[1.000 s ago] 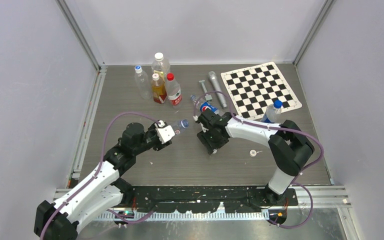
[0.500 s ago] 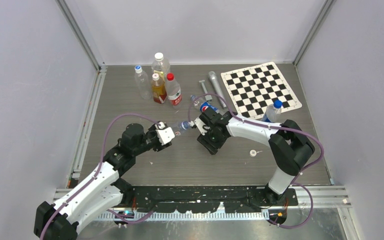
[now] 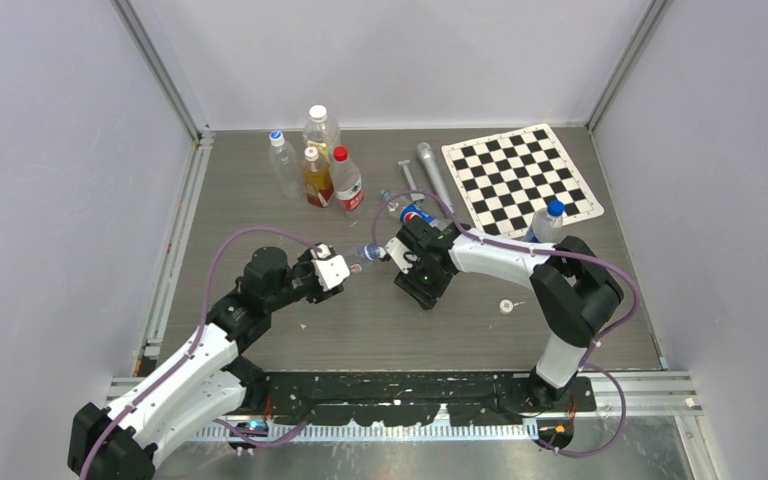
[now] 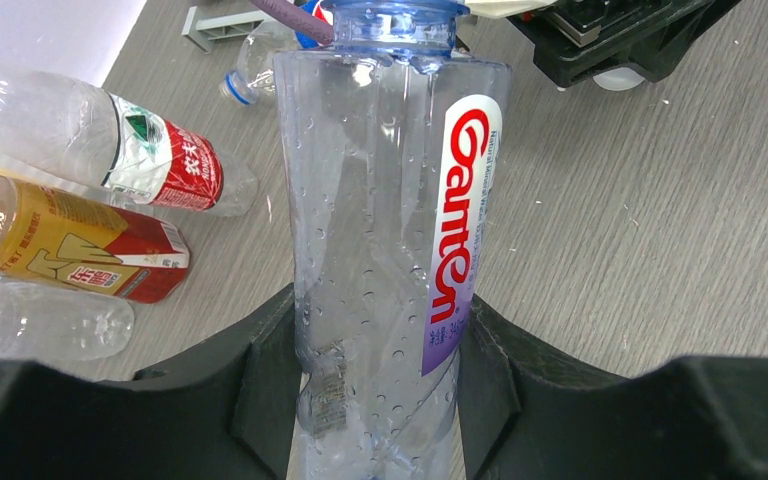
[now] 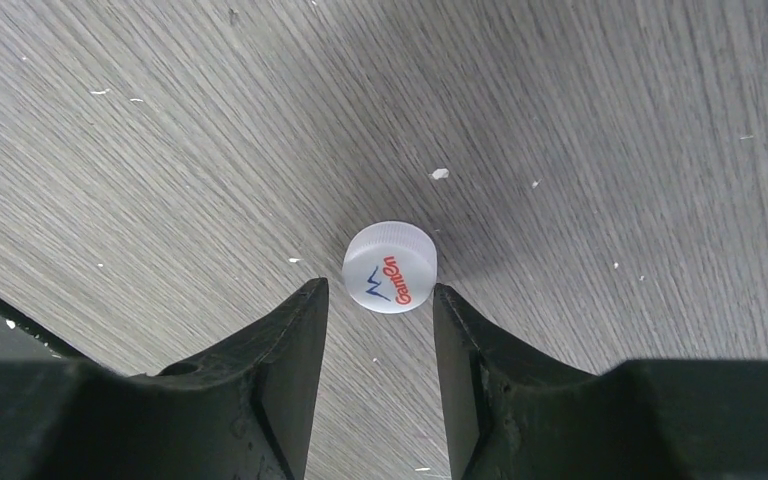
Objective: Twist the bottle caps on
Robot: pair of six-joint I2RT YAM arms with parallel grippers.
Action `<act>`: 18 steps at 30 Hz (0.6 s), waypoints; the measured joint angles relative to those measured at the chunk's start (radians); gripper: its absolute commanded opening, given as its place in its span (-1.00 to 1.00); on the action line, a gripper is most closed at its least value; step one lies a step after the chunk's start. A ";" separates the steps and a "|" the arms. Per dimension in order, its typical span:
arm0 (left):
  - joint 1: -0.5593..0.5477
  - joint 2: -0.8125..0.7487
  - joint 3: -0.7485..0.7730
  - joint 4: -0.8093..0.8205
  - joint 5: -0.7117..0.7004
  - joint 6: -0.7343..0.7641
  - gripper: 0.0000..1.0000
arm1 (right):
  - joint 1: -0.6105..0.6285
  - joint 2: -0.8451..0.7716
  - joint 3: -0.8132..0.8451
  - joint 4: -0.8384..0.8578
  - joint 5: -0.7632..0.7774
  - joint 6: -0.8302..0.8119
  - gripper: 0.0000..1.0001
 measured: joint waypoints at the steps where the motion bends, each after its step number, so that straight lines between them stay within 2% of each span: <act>1: 0.000 0.000 0.000 0.000 0.001 0.000 -1.00 | 0.000 0.001 0.000 0.000 0.000 0.000 -0.04; 12: 0.000 0.000 0.000 0.000 0.004 0.000 -1.00 | 0.000 0.023 0.003 0.010 0.000 0.000 -0.07; 18: 0.000 0.000 0.000 0.000 0.005 0.000 -1.00 | 0.000 0.026 0.004 0.016 0.000 0.001 -0.23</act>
